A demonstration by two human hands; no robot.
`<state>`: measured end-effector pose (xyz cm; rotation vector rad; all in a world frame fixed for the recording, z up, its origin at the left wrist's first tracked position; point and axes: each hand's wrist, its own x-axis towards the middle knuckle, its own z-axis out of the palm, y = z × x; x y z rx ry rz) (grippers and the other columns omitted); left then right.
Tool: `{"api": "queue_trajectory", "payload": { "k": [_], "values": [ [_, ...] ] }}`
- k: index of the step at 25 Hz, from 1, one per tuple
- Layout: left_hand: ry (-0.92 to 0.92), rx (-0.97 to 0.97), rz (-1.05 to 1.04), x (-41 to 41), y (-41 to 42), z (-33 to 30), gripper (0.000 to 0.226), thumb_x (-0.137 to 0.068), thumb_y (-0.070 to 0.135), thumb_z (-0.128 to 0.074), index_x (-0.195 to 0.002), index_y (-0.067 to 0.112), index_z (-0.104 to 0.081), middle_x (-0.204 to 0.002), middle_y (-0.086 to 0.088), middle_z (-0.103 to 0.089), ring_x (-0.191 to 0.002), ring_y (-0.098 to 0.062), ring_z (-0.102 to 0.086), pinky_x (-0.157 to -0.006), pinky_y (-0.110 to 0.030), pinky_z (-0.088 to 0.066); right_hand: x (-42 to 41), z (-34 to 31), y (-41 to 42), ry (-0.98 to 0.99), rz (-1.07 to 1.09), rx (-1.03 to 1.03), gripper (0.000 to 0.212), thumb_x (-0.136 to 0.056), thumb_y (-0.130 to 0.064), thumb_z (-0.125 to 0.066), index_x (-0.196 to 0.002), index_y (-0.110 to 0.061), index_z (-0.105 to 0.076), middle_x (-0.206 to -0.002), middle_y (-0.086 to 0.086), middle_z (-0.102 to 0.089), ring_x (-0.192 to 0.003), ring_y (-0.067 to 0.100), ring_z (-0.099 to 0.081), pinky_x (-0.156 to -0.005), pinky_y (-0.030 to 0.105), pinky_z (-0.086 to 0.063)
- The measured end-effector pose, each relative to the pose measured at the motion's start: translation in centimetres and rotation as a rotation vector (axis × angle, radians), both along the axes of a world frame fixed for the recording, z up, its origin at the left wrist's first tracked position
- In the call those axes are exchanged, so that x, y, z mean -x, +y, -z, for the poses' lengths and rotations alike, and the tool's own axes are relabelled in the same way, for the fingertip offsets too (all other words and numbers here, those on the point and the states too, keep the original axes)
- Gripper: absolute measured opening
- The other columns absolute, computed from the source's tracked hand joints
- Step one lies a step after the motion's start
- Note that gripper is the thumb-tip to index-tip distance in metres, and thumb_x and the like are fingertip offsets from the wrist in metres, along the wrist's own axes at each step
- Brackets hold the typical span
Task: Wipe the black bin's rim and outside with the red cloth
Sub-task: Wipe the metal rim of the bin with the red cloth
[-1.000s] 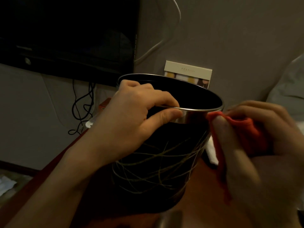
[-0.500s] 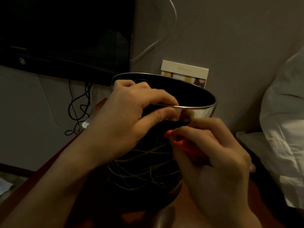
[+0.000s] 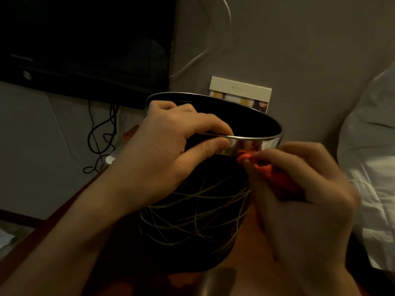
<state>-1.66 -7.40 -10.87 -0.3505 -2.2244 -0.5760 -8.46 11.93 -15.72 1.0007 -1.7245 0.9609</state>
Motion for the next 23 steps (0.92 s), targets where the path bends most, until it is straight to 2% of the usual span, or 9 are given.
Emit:
{"api": "queue_trajectory", "payload": {
  "k": [2,5,7,9,13,18,23],
  "values": [
    [0.006,0.001,-0.006,0.1,0.1,0.0,0.014,-0.089,0.042,-0.054,-0.102,0.045,-0.058,-0.083,0.022,-0.056,-0.088,0.003,-0.051,-0.094,-0.021,-0.026,0.1,0.0,0.1,-0.010,-0.019,-0.019,0.022,-0.088,-0.027,-0.079,-0.100,-0.009,-0.080,-0.102,-0.001,-0.060,-0.086,-0.004,-0.055,-0.080,0.004,-0.042],
    [-0.002,-0.006,-0.009,0.0,0.0,0.1,0.015,-0.089,0.043,-0.052,-0.102,0.047,-0.057,-0.084,0.021,-0.056,-0.088,0.001,-0.050,-0.094,-0.023,-0.027,-0.2,1.0,-0.7,0.001,-0.039,-0.099,0.019,-0.090,-0.028,-0.077,-0.100,-0.013,-0.081,-0.105,-0.001,-0.064,-0.085,0.006,-0.063,-0.077,0.009,-0.046],
    [-0.003,-0.006,-0.009,0.0,0.0,0.1,0.015,-0.088,0.044,-0.052,-0.102,0.047,-0.057,-0.084,0.021,-0.056,-0.088,0.002,-0.050,-0.094,-0.022,-0.027,0.0,0.7,-0.4,0.008,-0.034,-0.072,0.019,-0.089,-0.027,-0.079,-0.099,-0.011,-0.081,-0.103,0.000,-0.064,-0.085,0.007,-0.062,-0.075,0.012,-0.047],
    [-0.003,-0.008,-0.011,0.0,0.1,0.0,0.014,-0.089,0.043,-0.053,-0.102,0.046,-0.058,-0.083,0.020,-0.057,-0.087,0.002,-0.051,-0.094,-0.022,-0.026,0.2,0.1,0.1,0.021,-0.022,-0.042,0.018,-0.087,-0.022,-0.081,-0.098,-0.008,-0.080,-0.102,-0.001,-0.060,-0.085,0.005,-0.059,-0.075,0.011,-0.045],
    [0.005,0.005,-0.003,0.0,0.0,0.0,0.014,-0.089,0.040,-0.054,-0.101,0.044,-0.059,-0.083,0.019,-0.057,-0.087,0.002,-0.052,-0.095,-0.023,-0.026,0.3,0.5,-0.1,0.012,-0.041,-0.126,0.017,-0.087,-0.023,-0.080,-0.099,-0.011,-0.081,-0.103,0.000,-0.063,-0.086,0.009,-0.064,-0.079,0.007,-0.044],
    [-0.009,-0.005,0.005,0.0,-0.1,0.0,0.016,-0.088,0.044,-0.052,-0.102,0.043,-0.060,-0.083,0.021,-0.057,-0.088,0.004,-0.052,-0.097,-0.022,-0.025,0.7,-0.7,1.0,0.039,-0.006,-0.105,0.020,-0.084,-0.020,-0.081,-0.100,-0.008,-0.079,-0.102,0.000,-0.058,-0.090,-0.003,-0.053,-0.081,0.003,-0.041],
    [-0.009,-0.012,-0.005,-0.1,0.0,0.0,0.014,-0.089,0.042,-0.054,-0.102,0.044,-0.059,-0.085,0.019,-0.058,-0.088,0.002,-0.053,-0.097,-0.022,-0.026,0.2,0.6,-0.1,0.002,-0.073,-0.166,0.018,-0.087,-0.026,-0.080,-0.098,-0.012,-0.081,-0.104,0.001,-0.064,-0.087,0.006,-0.064,-0.079,0.006,-0.045]
  ]
}}
